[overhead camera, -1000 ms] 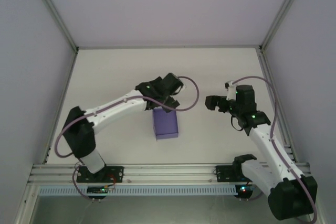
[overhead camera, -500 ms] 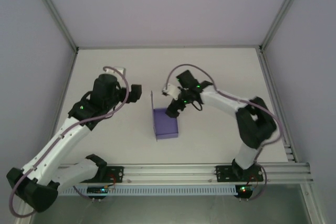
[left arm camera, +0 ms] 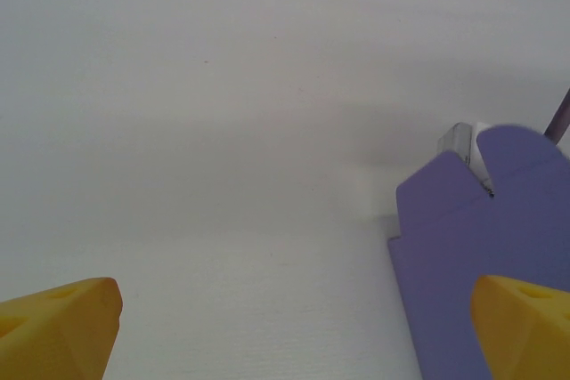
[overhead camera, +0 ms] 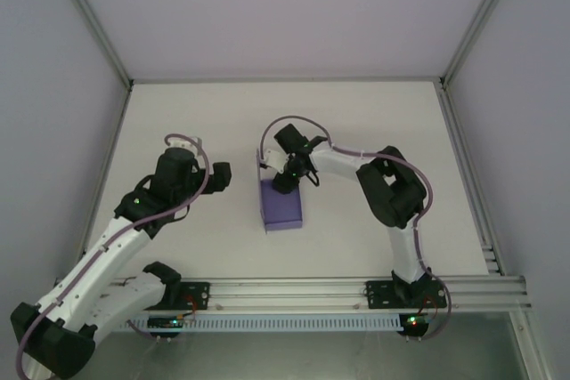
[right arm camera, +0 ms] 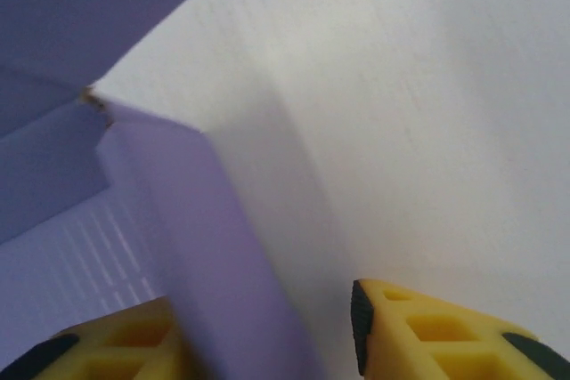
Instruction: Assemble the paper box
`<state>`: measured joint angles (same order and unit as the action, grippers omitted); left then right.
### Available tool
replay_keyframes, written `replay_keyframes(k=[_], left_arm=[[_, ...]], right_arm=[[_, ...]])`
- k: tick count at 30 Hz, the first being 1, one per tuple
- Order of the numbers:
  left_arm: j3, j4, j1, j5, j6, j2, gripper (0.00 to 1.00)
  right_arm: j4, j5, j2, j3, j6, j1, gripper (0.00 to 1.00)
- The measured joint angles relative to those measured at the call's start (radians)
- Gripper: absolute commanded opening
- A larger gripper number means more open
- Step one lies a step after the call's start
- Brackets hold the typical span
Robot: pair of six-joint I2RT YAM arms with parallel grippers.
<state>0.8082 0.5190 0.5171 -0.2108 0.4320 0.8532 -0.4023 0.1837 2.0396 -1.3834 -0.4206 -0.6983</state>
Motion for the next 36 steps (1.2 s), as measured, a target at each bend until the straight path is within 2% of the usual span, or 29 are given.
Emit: replay_keyframes(k=[5,8,16,21,23,26,27,31,33,36], left_arm=[[-0.003,-0.008,0.0,-0.019,0.0,0.025,0.99],[-0.011,-0.014,0.0,-0.035,0.001,0.045,0.99],[-0.013,-0.033,-0.001,-0.059,0.007,0.083,0.99],[-0.014,-0.058,-0.005,-0.038,-0.001,0.109,0.99],[-0.017,-0.074,-0.007,-0.012,-0.018,0.116,0.99],[-0.034,-0.114,-0.007,0.061,-0.066,0.119,0.99],[-0.038,-0.125,-0.007,0.087,-0.079,0.119,0.99],[-0.04,-0.165,-0.007,0.161,-0.129,0.112,0.99],[-0.04,-0.173,-0.007,0.18,-0.153,0.096,0.99],[-0.033,-0.17,-0.007,0.233,-0.202,0.068,0.99]], right_arm=[[0.108,-0.113,-0.077,0.129,0.243,0.002,0.27],[0.115,-0.218,-0.135,0.204,0.46,0.005,0.26],[-0.037,-0.435,-0.225,0.293,0.988,-0.029,0.33],[-0.087,-0.469,-0.288,0.359,1.167,-0.111,0.45],[-0.101,-0.478,-0.313,0.37,1.192,-0.136,0.57],[-0.123,-0.507,-0.372,0.373,1.188,-0.138,0.66],[-0.127,-0.516,-0.403,0.373,1.18,-0.134,0.73],[-0.11,-0.544,-0.582,0.391,1.061,-0.119,0.97],[-0.051,-0.522,-0.683,0.435,0.933,-0.101,0.99],[0.043,-0.396,-0.799,0.505,0.683,-0.033,0.99]])
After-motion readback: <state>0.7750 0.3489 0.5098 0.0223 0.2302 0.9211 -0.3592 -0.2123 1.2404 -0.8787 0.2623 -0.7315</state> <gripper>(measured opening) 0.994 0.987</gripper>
